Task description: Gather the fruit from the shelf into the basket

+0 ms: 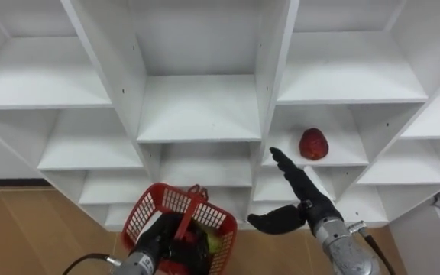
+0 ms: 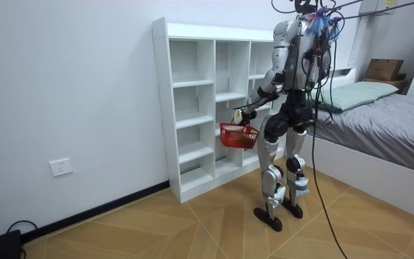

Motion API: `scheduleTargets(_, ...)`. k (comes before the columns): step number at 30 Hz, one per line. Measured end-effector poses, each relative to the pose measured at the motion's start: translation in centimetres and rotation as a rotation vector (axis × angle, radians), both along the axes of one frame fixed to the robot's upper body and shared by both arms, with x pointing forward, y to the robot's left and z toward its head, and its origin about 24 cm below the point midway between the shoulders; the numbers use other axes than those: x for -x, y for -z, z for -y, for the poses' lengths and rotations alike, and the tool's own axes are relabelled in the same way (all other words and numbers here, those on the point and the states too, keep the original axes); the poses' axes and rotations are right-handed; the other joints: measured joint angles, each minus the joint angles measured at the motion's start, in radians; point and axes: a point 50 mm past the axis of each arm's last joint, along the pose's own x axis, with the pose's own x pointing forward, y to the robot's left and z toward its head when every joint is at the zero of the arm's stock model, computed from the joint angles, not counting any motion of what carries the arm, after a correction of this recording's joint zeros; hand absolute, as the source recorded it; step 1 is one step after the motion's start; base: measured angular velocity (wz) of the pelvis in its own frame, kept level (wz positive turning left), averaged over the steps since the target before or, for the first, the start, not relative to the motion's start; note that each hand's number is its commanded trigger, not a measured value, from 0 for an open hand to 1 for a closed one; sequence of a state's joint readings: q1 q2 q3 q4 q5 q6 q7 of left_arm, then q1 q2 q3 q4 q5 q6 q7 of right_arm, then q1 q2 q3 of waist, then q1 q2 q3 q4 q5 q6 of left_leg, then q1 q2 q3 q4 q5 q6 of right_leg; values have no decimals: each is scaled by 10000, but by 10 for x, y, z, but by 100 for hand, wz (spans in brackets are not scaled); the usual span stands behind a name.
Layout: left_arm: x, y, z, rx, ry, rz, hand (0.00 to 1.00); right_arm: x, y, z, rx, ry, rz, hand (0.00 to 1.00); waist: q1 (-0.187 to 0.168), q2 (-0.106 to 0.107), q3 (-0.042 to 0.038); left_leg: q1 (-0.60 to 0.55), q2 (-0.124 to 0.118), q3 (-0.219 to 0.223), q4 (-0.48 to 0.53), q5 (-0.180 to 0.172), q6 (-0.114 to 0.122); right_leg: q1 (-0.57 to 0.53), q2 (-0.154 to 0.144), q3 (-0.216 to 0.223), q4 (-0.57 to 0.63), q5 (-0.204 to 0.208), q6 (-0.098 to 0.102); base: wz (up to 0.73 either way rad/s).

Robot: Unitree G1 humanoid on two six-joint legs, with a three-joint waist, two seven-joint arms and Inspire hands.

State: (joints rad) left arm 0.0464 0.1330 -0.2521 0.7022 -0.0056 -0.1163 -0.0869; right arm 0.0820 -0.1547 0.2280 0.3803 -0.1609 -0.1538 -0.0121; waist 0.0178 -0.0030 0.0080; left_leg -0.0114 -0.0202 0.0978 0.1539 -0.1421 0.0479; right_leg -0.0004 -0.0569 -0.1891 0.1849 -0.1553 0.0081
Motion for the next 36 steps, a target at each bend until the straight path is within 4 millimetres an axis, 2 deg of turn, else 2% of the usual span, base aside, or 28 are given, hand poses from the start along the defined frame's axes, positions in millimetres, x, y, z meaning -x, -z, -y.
scheduleTargets(9, 1, -10, -9, -21, -849, 720, 100, -2, -15, 7, 169, 791, 947, 0, -171, -38, 1, 289, 59, 151, -99, -43, -66, 253, 93, 241, -147, 4, -8, -6)
scheduleTargets(15, 6, -8, -10, -17, -883, 580, 100, -3, -22, 12, -60, 1212, 1264, 0, -190, -167, 41, 586, 79, 263, -104, -118, -80, 514, 114, 277, -167, -13, -9, -6)
scheduleTargets(20, 4, -12, -8, 73, -840, 781, 100, -8, -39, 9, -586, 1233, 2003, 0, -161, -288, 55, 833, 95, 343, -107, -209, -81, 689, 162, 495, -169, -31, 5, -9)
scheduleTargets(23, 5, -12, -8, 80, -848, 788, 100, -6, -37, 9, -593, 1275, 1914, 0, -152, -346, 50, 959, 95, 362, -122, -236, -83, 759, 172, 497, -186, -37, 13, -1)
scheduleTargets(36, 7, -12, -16, 31, -1204, 755, 100, -7, -39, 22, -390, 1840, 2089, 0, -136, -364, 47, 1039, 85, 369, -116, -245, -95, 882, 188, 502, -180, -36, 12, 0)
